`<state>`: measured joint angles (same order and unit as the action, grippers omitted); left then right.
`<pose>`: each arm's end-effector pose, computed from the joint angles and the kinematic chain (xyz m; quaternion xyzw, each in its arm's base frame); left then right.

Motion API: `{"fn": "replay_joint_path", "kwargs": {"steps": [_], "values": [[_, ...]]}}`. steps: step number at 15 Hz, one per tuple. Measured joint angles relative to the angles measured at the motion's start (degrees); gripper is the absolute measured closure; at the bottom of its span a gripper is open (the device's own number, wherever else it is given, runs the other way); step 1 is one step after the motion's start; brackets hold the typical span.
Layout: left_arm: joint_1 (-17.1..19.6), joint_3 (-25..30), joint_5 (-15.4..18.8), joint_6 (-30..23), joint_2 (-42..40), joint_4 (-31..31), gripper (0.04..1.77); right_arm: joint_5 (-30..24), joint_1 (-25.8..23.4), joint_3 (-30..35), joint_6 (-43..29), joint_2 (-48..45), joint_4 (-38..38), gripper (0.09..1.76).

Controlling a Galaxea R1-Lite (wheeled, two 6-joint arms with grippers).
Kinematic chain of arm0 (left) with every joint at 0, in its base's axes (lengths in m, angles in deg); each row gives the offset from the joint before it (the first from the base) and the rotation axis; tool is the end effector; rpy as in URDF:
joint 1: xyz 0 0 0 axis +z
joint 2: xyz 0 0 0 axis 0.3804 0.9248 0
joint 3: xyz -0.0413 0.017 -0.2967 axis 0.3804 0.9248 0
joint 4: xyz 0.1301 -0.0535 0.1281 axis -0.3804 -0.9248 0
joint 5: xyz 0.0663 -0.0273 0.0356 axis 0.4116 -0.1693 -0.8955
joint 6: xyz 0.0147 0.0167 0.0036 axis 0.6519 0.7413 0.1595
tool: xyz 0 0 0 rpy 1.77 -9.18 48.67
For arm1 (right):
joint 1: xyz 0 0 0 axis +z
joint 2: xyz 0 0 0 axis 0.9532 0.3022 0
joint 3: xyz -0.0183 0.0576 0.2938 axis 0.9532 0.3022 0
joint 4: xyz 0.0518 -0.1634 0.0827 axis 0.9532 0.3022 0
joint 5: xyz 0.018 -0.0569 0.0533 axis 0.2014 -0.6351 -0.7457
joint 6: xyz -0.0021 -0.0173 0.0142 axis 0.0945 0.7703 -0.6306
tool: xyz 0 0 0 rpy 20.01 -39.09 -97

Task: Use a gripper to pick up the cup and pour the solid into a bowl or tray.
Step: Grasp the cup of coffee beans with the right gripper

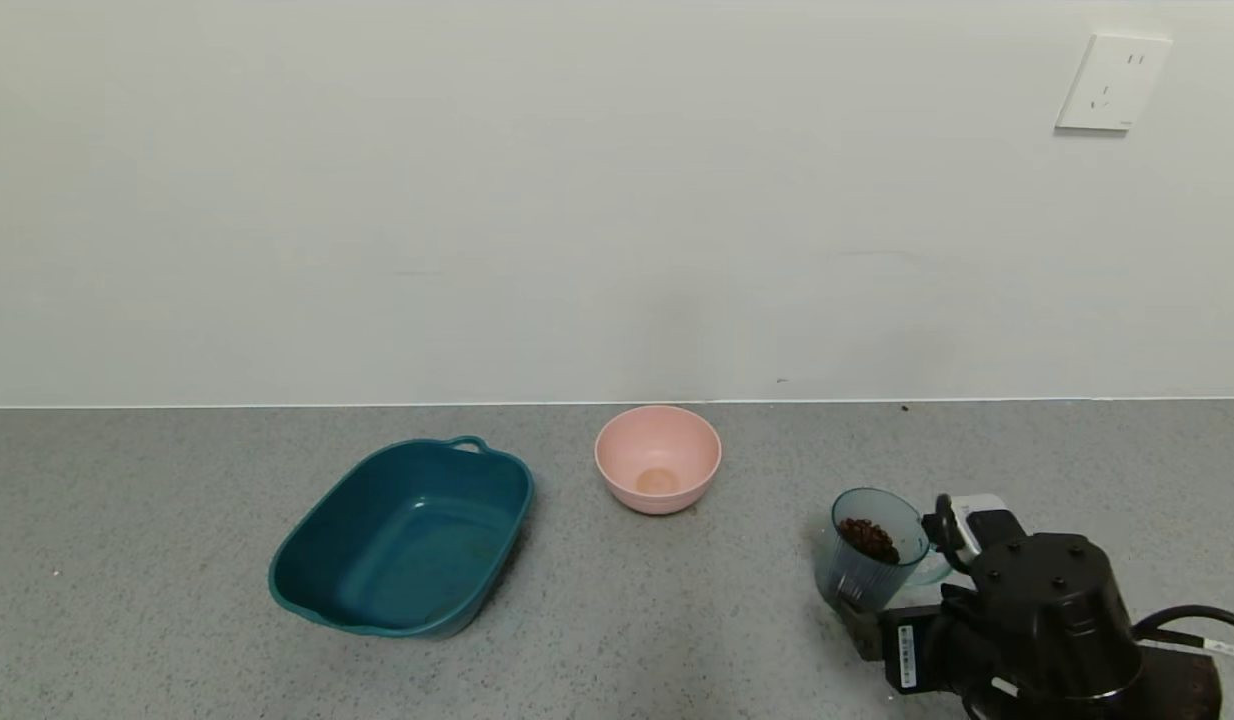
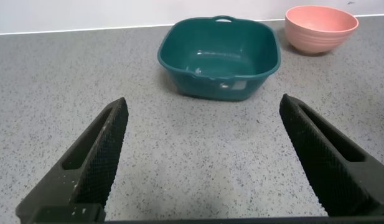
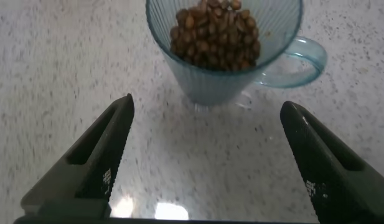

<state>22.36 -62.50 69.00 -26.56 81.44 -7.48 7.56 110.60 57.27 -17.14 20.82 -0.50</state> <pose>-0.0228 0.0000 0.0755 0.0009 -0.0001 0.0000 1.0000 0.1991 0.1439 0.0868 0.0114 0.2734 0.0486 0.9606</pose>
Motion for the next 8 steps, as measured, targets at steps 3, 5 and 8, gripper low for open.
{"fn": "replay_joint_path", "kwargs": {"steps": [3, 5, 8], "values": [[0.0, 0.0, 0.0, 0.0, 0.0, 0.0, 0.06, 3.7, 0.9, -0.1, -1.0, 4.9, -5.9, 0.14], [0.0, 0.0, 0.0, 0.0, 0.0, 0.0, 0.06, 6.4, 1.3, -0.1, -1.0, 7.1, -8.9, 0.14], [0.0, 0.0, 0.0, 0.0, 0.0, 0.0, 0.06, 8.4, 1.5, -0.5, -1.0, 9.7, -12.2, 0.14]]}}
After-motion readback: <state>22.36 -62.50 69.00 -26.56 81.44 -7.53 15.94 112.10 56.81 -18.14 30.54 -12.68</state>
